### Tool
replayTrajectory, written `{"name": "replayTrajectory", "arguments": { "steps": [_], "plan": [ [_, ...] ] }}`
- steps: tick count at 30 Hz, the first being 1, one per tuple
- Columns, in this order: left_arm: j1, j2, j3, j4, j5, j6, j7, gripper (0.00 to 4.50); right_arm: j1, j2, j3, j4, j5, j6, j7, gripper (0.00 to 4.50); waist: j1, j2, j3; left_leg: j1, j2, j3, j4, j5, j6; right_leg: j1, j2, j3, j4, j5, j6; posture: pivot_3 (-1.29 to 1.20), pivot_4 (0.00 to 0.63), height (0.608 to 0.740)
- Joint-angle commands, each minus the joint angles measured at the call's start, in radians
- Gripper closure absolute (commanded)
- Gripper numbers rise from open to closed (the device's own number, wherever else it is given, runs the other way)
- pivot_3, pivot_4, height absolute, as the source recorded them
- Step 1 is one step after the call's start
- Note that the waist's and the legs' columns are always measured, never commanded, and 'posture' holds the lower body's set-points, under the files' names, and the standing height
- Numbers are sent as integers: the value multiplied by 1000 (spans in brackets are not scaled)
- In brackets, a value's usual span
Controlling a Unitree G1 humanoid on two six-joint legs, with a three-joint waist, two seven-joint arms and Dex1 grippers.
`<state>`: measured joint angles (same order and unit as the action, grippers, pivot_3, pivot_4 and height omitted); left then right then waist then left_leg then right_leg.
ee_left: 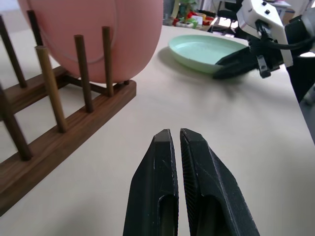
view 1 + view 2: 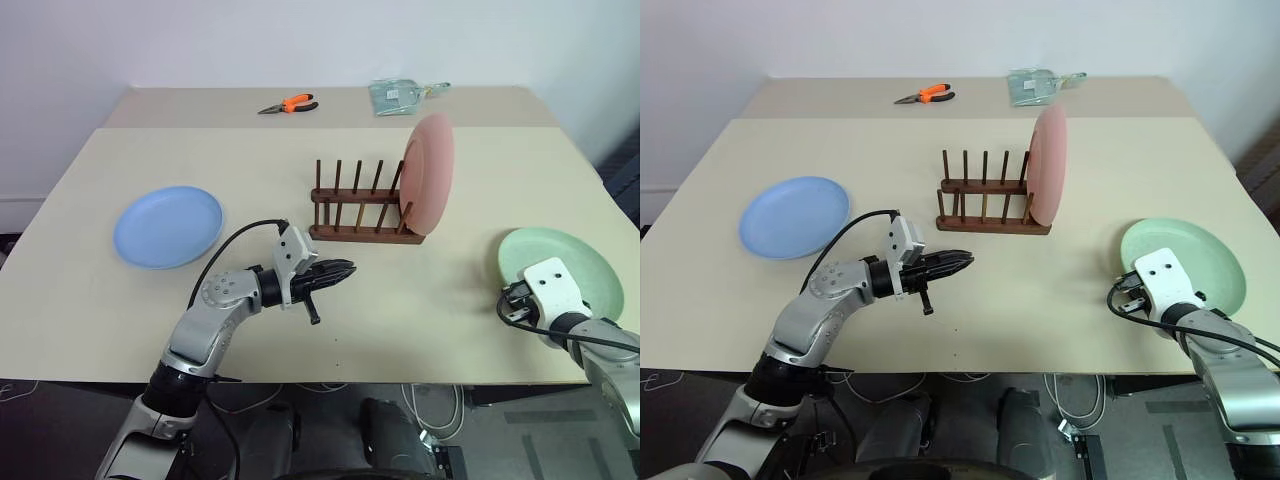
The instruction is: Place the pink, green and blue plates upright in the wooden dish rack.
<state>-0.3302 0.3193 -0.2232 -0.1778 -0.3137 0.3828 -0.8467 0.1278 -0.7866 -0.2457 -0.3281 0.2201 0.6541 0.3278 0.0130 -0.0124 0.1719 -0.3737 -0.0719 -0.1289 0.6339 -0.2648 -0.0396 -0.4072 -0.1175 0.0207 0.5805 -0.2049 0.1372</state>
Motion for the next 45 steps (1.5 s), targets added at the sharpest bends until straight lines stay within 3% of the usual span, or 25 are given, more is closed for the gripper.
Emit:
{"name": "replayTrajectory", "arguments": {
  "steps": [1, 5, 8, 12, 16, 21, 24, 38, 41, 44, 45],
  "plan": [
    [-7, 5, 3, -15, 8, -29, 6, 4290, -93, 26, -91, -36, -12, -141, -22, 4466, -2, 0, 0, 0, 0, 0, 0, 0, 0, 0, 0, 0, 0, 0, 0, 0, 150, 740],
    [-8, 12, 16, 17, 33, -59, 24, 4290, -269, 109, -196, -83, 140, -168, -16, 4466, -7, 1, 1, 1, 1, 0, -1, 0, 0, 0, 1, 0, 0, 0, 0, 0, 150, 740],
    [-9, 22, 35, 47, 51, -84, 44, 4290, -467, 172, -268, -144, 365, -86, -48, 4466, -5, 1, 1, 0, 0, -1, -1, 0, 0, -1, 1, 0, 0, 1, 0, 0, 150, 740],
    [-6, 54, 75, 101, 70, -126, 62, 4290, -731, 237, -224, -226, 821, 43, -80, 4466, -6, 2, 2, 0, 1, -3, -2, 0, 0, -1, 1, 0, 1, 3, -2, 0, 150, 740],
    [-3, 68, 85, 127, 84, -158, 71, 4290, -841, 330, -117, -216, 1004, 93, -183, 4466, -2, 2, 1, 0, 1, -6, -3, 0, 0, -1, 1, -3, 1, 3, -2, 0, 150, 740],
    [12, 62, 89, 110, 77, -157, 80, 4290, -866, 485, 14, -135, 1026, 100, -337, 4466, -3, 2, 2, -1, 0, -5, -2, 0, 0, -2, 0, -2, 1, 3, -3, 0, 150, 740],
    [29, 56, 86, 91, 78, -155, 90, 4290, -840, 521, 75, -83, 936, 91, -360, 4466, -4, 2, 1, -1, 0, -5, -3, 0, 0, -3, 1, -2, 2, 4, -1, 0, 150, 740],
    [51, 62, 101, 46, 64, -127, 92, 4290, -846, 601, 22, 100, 924, 67, -406, 4466, -27, 3, 2, 0, 0, -5, -4, 0, 0, -4, 1, -2, 4, 4, -1, 0, 150, 740],
    [52, 63, 103, 43, 61, -124, 90, 4290, -863, 601, 14, 145, 878, 38, -399, 3424, -28, 3, 2, 0, 0, -5, -4, 0, 0, -4, 2, -2, 4, 4, 0, 0, 150, 740],
    [53, 64, 116, 36, 25, -74, 81, 4290, -892, 580, 25, 147, 790, -15, -371, 2023, -29, 4, 2, 0, 0, -4, -4, 0, 0, -4, 2, -2, 4, 4, 0, 0, 150, 740],
    [52, 65, 127, 36, 16, -61, 88, 4021, -900, 555, 45, 135, 743, -32, -340, 1484, -29, 4, 2, 0, 0, -4, -4, 0, 0, -4, 2, -2, 4, 4, 0, 0, 150, 740]
  ]
}}
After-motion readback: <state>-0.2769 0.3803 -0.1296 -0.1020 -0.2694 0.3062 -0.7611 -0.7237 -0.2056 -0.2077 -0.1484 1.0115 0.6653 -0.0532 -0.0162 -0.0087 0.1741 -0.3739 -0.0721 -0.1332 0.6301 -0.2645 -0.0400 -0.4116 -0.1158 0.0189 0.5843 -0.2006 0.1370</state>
